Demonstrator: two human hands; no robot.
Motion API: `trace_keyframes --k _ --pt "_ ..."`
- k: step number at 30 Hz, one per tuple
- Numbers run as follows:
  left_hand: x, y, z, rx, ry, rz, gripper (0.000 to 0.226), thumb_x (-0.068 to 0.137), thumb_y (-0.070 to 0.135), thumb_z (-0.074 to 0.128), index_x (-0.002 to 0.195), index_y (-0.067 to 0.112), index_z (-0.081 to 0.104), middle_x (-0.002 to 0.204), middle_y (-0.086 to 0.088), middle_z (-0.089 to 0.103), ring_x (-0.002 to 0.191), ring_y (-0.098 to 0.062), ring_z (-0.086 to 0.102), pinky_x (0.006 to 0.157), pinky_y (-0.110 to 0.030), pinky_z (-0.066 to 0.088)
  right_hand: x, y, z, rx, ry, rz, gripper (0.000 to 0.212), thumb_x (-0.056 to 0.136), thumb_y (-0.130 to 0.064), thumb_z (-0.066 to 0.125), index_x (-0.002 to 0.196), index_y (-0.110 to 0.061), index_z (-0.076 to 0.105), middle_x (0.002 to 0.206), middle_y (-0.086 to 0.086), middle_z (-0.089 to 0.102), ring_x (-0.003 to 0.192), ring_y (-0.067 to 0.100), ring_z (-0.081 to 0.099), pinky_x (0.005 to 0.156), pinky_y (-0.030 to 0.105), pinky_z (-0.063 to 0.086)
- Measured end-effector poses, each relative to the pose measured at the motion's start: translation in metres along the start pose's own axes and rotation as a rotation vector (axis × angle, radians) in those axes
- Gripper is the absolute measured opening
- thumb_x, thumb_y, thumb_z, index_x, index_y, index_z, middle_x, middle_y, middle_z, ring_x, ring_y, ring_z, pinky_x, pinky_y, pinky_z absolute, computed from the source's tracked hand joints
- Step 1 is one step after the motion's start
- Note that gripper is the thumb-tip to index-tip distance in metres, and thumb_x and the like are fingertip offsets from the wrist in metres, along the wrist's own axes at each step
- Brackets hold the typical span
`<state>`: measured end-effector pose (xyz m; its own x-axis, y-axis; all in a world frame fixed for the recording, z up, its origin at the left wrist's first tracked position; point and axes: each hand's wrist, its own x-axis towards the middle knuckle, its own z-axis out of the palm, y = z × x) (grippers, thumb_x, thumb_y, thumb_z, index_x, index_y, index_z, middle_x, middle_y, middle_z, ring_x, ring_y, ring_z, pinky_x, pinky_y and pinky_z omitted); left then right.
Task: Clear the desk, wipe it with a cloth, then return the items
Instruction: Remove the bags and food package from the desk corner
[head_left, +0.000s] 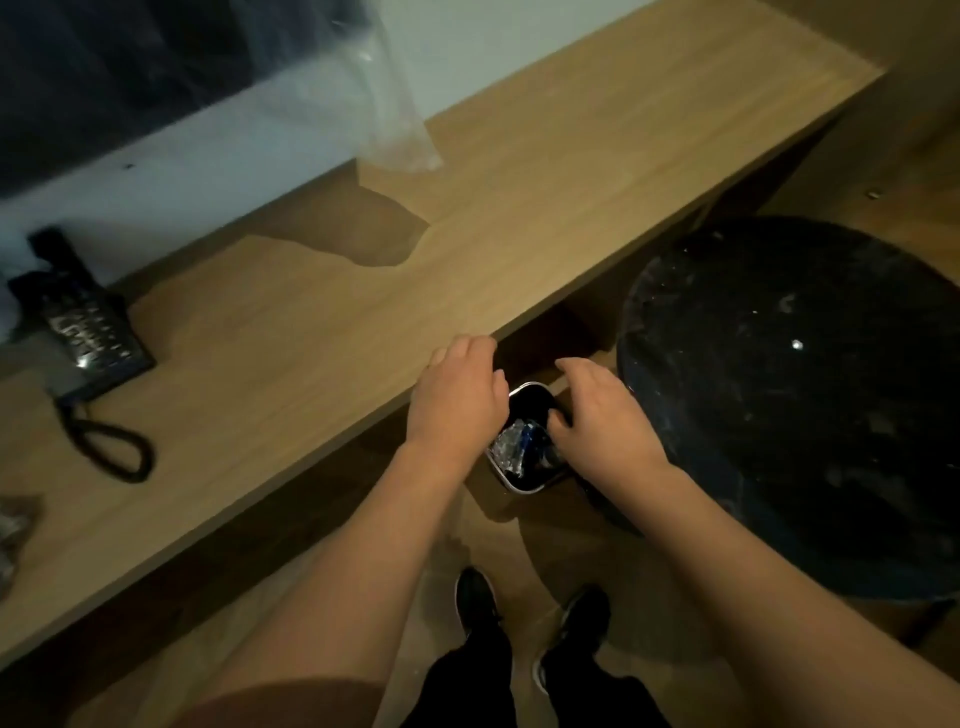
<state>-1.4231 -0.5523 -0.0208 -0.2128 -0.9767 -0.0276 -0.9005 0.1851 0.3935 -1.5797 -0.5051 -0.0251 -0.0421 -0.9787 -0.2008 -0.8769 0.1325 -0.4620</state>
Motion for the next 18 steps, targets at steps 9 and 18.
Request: trace_keyframes --k 9,18 --pt "-0.039 -0.062 -0.069 -0.033 0.109 -0.193 0.039 0.102 0.029 0.052 0.139 0.019 0.052 0.135 0.001 0.056 0.122 -0.014 0.054 0.101 -0.032 0.047 -0.007 -0.088 -0.009 0.017 -0.009 -0.102 0.063 0.094 -0.027 0.063 0.149 -0.019 0.035 0.150 0.000 0.043 0.140 0.015 0.037 0.115 0.034 0.035" --pt "-0.102 -0.114 -0.101 -0.013 0.205 -0.460 0.038 0.102 0.027 0.051 0.138 0.016 0.052 0.135 -0.002 0.055 0.122 -0.016 0.053 0.101 -0.031 0.045 -0.009 -0.169 0.014 -0.050 -0.168 -0.371 0.061 0.097 -0.024 0.059 0.150 -0.016 0.032 0.153 0.002 0.039 0.142 0.018 0.034 0.116 0.034 0.033"
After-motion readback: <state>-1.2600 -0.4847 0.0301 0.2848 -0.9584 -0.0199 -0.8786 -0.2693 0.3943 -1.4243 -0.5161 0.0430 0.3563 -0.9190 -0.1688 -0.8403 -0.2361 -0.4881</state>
